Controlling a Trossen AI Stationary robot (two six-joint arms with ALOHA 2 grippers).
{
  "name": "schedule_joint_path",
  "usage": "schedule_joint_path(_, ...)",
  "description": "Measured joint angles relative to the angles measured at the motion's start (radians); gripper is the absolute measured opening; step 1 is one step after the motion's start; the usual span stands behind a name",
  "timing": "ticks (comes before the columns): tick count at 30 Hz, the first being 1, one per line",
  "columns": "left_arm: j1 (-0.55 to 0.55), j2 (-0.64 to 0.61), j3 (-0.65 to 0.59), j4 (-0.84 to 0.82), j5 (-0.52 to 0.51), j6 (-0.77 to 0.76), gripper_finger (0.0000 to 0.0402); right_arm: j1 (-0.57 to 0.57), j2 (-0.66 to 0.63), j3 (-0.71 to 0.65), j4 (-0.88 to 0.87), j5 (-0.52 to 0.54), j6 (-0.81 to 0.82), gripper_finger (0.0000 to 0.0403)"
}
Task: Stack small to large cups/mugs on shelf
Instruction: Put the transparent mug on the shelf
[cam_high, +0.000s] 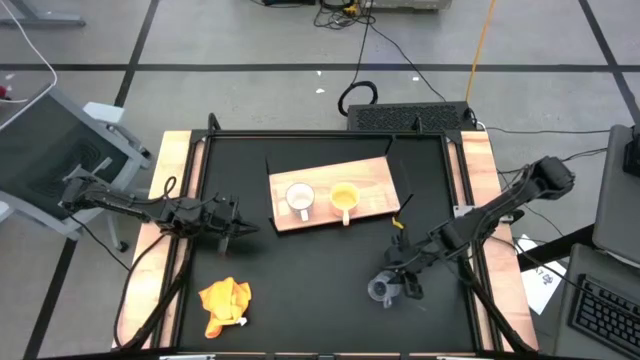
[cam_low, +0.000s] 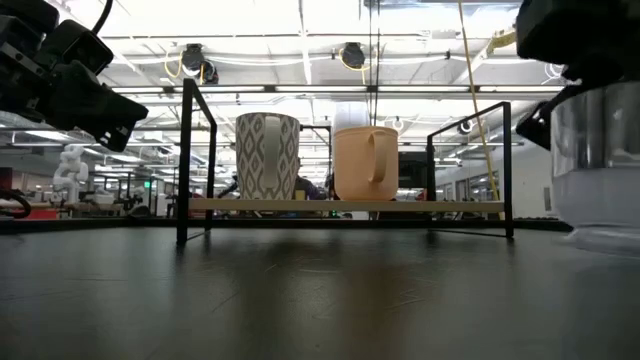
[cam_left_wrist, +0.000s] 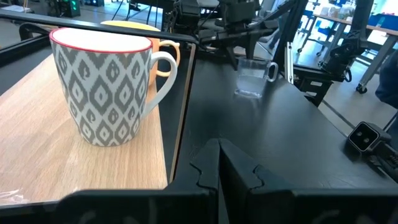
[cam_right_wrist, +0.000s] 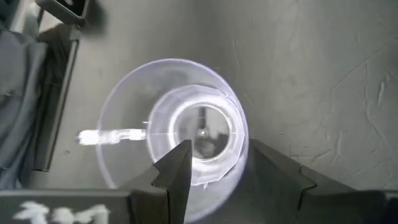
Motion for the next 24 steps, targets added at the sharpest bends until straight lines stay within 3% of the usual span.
schedule_joint_path(8,0.000,0.000,0.000,0.001,0.000,0.000,0.0010,-0.007,0.023,0.000,0.042,0.001,-0.039,0.0141)
schedule_joint_path(12,0.000,0.000,0.000,0.001,0.000,0.000,0.0010,-0.016,0.021,0.000,0.063,0.016,-0.055,0.0100)
schedule_joint_path(17,0.000,0.000,0.000,0.001,-0.001,0.000,0.0010,-0.037,0.020,0.000,0.062,0.027,-0.081,0.0014)
schedule_joint_path(24,0.000,0.000,0.000,-0.001,-0.001,0.000,0.0010,-0.063,0.020,0.013,0.064,0.029,-0.103,0.0003)
